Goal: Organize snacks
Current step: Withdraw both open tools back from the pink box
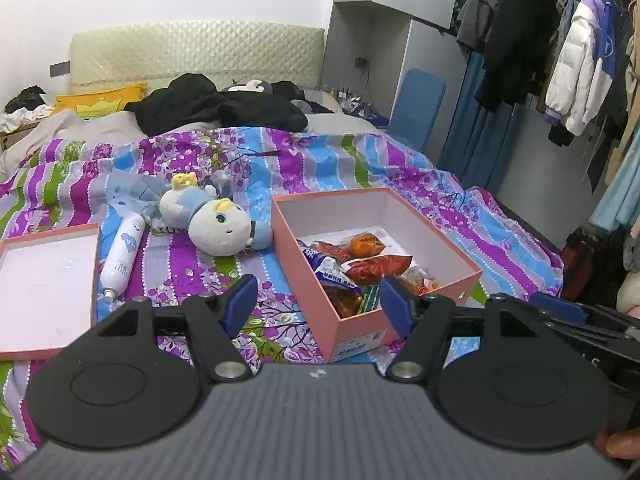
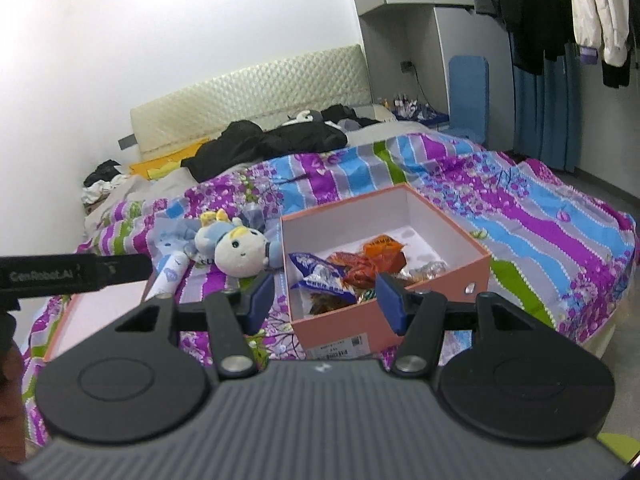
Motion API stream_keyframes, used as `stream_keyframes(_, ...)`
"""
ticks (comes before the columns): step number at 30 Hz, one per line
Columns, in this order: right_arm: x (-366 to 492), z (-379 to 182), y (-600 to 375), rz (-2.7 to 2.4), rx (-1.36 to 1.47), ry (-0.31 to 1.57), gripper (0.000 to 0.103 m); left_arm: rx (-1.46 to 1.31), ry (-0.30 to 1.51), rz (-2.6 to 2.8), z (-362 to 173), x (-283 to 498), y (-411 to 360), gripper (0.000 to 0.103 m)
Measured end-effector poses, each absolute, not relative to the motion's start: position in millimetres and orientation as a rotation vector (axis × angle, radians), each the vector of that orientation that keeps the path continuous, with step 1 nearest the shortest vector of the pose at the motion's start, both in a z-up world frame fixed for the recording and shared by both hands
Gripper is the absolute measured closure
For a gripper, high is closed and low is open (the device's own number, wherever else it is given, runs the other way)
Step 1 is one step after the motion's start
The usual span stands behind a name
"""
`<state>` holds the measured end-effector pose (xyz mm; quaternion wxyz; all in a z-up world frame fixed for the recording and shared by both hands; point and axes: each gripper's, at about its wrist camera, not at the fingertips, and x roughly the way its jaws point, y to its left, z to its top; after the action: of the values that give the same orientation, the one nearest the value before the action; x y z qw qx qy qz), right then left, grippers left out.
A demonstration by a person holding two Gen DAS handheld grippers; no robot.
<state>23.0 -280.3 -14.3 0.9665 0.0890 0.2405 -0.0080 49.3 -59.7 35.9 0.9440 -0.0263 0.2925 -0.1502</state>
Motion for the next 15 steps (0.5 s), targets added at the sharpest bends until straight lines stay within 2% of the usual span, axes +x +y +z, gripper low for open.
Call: stream_keyframes(15, 33, -24, -282, -0.043, 0.198, 0.516, 0.044, -0.049, 0.614, -0.314, 28, 62, -61, 0.031)
